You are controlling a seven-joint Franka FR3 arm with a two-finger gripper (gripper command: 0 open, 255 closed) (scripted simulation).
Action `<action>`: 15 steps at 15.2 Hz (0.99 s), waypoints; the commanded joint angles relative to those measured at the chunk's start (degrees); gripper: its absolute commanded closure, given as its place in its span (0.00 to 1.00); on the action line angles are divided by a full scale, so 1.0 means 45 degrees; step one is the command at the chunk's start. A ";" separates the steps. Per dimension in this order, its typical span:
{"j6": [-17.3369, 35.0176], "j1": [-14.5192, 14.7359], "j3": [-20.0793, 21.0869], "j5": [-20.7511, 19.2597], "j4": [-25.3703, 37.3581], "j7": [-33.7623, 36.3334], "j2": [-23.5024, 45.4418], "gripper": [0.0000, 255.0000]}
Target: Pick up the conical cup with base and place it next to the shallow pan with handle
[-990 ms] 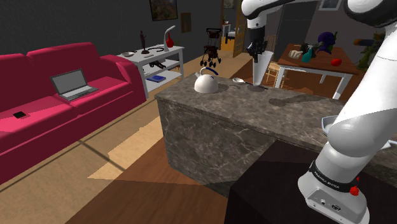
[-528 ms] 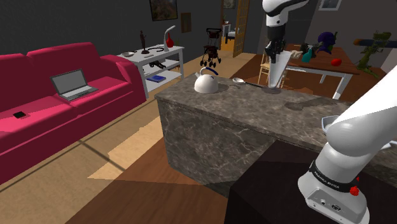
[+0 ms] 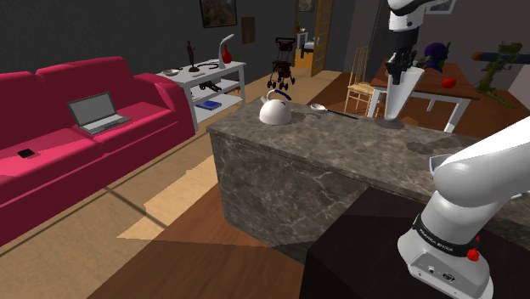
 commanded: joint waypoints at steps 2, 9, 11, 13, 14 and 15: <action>-0.0415 -0.0338 -0.0250 -0.0404 -0.0566 -0.0536 -0.1138 1.00; -0.1557 -0.1209 -0.0880 -0.1414 -0.1483 -0.1954 -0.3610 1.00; -0.1911 -0.1467 -0.1092 -0.1730 -0.1611 -0.2424 -0.4236 1.00; -0.2266 -0.1731 -0.1315 -0.2055 -0.1680 -0.2927 -0.4818 1.00; -0.2442 -0.1862 -0.1433 -0.2223 -0.1693 -0.3188 -0.5092 1.00; -0.2617 -0.1991 -0.1554 -0.2394 -0.1692 -0.3455 -0.5354 1.00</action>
